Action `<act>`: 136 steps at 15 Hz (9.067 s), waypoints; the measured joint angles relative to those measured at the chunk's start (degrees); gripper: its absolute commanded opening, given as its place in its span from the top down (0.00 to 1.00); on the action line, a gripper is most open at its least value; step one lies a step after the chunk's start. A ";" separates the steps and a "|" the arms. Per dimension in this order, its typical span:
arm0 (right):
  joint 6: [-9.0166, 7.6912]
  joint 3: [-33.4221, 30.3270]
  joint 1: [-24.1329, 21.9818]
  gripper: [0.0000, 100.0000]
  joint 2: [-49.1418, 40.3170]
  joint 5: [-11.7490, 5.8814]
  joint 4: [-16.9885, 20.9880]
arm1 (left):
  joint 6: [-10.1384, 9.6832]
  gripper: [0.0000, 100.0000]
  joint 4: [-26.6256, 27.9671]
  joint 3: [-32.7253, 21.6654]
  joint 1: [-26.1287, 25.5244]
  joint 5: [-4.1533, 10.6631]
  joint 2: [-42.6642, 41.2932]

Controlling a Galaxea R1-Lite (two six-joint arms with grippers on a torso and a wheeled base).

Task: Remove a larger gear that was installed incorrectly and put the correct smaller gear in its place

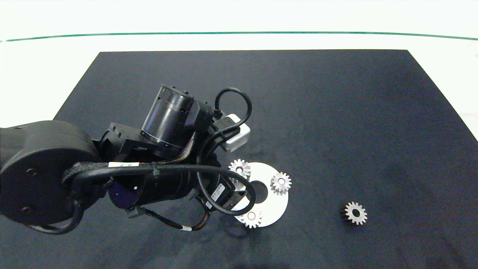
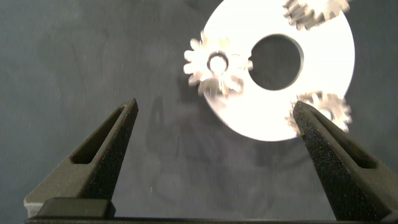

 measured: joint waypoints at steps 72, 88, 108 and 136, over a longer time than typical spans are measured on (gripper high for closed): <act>2.15 1.40 0.11 0.00 -0.29 0.17 -0.18 | 0.55 0.69 0.67 -5.10 0.89 2.12 6.91; 2.15 1.46 0.11 0.00 -0.68 0.15 -0.09 | 0.72 0.69 6.21 0.05 20.09 1.82 -3.41; 1.97 2.76 0.04 0.00 -0.40 -0.16 -0.09 | 0.50 0.00 3.84 3.55 30.73 -4.64 -3.96; -9.56 7.58 11.67 0.00 39.36 -0.68 -21.02 | -3.22 0.00 15.58 1.88 30.60 -6.24 -44.43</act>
